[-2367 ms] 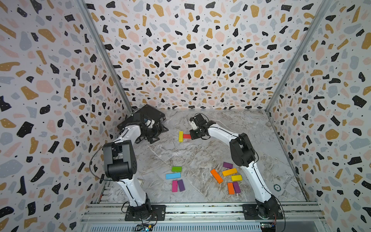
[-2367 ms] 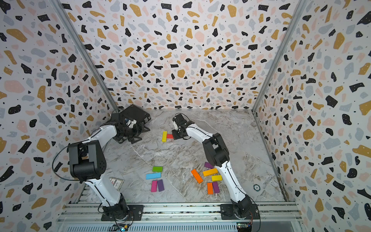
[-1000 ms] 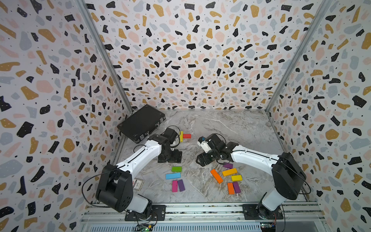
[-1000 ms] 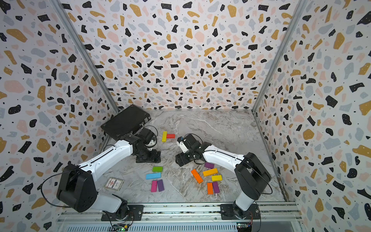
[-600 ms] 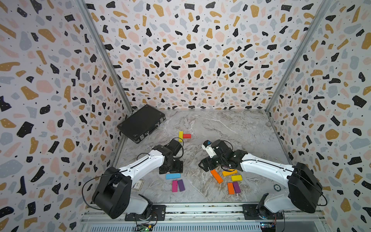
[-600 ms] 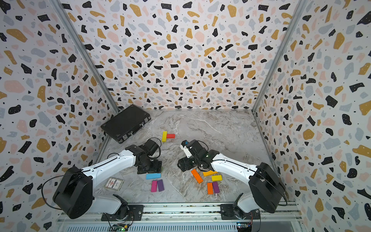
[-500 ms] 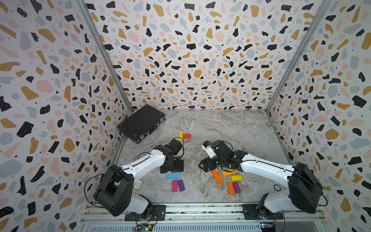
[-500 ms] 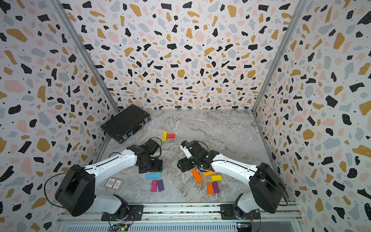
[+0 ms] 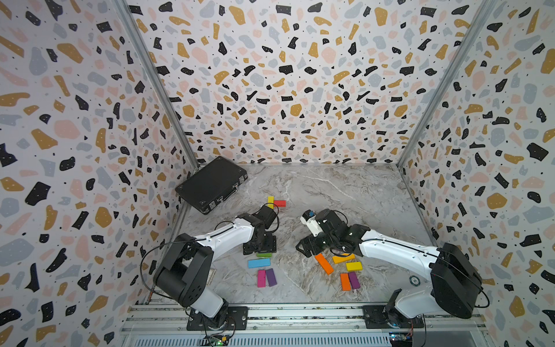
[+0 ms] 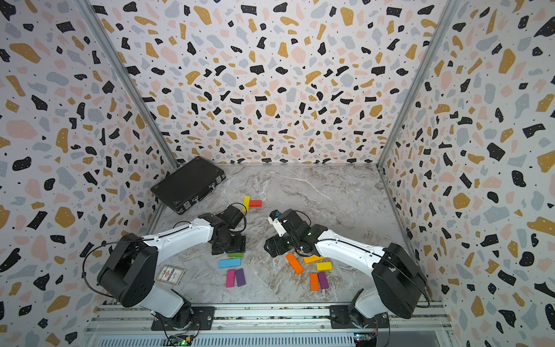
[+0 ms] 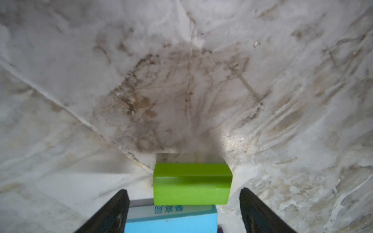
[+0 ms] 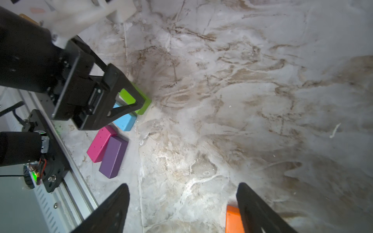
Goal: Assemble the letter t with building blocks
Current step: Pick up the building block from the center of the board.
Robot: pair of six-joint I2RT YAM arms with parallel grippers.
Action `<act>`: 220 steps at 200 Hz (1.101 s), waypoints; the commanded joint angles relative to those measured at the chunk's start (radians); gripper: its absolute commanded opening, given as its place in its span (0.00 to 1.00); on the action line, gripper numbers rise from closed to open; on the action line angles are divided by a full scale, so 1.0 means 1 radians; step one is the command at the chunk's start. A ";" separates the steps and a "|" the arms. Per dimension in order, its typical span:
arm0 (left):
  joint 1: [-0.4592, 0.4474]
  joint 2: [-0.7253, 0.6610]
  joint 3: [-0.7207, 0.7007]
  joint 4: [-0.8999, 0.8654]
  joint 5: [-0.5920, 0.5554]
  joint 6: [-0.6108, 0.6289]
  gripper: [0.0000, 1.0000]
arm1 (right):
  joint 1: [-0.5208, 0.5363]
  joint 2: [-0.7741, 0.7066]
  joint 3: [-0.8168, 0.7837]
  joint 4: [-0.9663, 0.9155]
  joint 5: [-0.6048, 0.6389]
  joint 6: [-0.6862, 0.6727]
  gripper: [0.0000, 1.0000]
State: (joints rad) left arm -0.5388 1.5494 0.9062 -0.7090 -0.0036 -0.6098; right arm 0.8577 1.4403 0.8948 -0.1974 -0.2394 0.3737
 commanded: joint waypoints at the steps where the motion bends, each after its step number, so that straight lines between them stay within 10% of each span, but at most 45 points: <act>1: -0.003 0.013 0.019 -0.012 -0.024 0.017 0.84 | 0.004 -0.058 -0.031 0.081 -0.056 -0.007 0.87; 38: -0.003 0.013 0.004 -0.005 -0.013 0.013 0.79 | 0.004 -0.090 -0.058 0.135 -0.095 -0.003 1.00; 220: -0.012 0.059 0.000 0.010 0.000 0.024 0.73 | 0.028 -0.081 -0.086 0.238 -0.162 0.005 1.00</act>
State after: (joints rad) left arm -0.5411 1.6188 0.9047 -0.6785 0.0090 -0.5907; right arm 0.8841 1.3663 0.7906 0.0528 -0.4004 0.3923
